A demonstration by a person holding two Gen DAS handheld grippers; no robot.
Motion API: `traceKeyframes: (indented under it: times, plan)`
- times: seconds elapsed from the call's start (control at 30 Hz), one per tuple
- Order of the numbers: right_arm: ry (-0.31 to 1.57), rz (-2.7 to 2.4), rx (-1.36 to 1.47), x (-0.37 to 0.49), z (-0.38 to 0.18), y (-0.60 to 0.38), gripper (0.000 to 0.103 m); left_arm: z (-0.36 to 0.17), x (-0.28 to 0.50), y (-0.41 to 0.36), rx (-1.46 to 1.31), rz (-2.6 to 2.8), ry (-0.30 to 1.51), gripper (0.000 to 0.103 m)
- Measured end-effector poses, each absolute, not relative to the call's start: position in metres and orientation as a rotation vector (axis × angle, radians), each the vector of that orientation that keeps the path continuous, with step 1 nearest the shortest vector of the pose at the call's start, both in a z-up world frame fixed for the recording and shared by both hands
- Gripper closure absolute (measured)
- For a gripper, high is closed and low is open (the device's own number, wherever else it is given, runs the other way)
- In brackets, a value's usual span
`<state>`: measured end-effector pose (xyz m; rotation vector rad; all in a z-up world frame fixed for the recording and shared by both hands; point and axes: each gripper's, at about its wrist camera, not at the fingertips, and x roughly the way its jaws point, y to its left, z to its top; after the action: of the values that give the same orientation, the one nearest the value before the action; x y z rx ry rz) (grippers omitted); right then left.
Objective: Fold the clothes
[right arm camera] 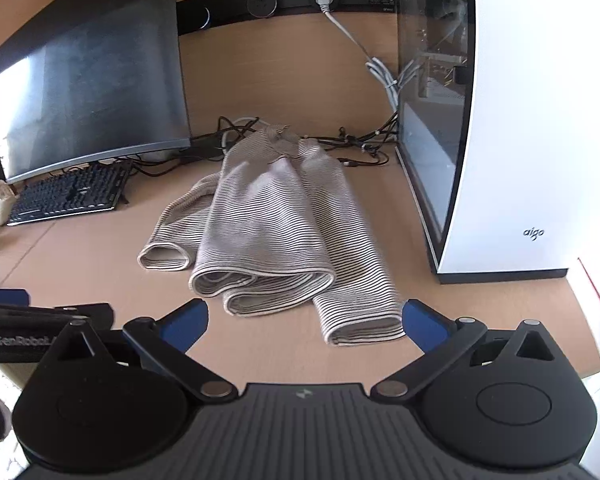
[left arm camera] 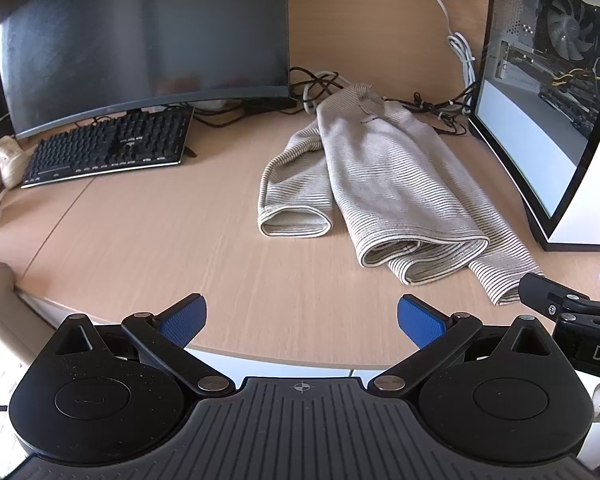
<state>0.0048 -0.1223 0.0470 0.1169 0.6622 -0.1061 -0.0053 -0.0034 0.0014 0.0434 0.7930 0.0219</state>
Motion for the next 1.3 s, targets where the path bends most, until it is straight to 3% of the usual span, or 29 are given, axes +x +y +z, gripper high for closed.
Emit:
traceKeyframes:
  times: [1.03,1.3]
  plan:
    - [0.694,-0.091,0.129,0.025,0.037,-0.125,0.0,-0.009,0.021,0.009,0.018,-0.009,0.835,0.0]
    - [0.72,-0.093,0.146,0.045,0.035,-0.126,0.0,-0.015,0.048,0.035,-0.094,-0.104,0.835,0.0]
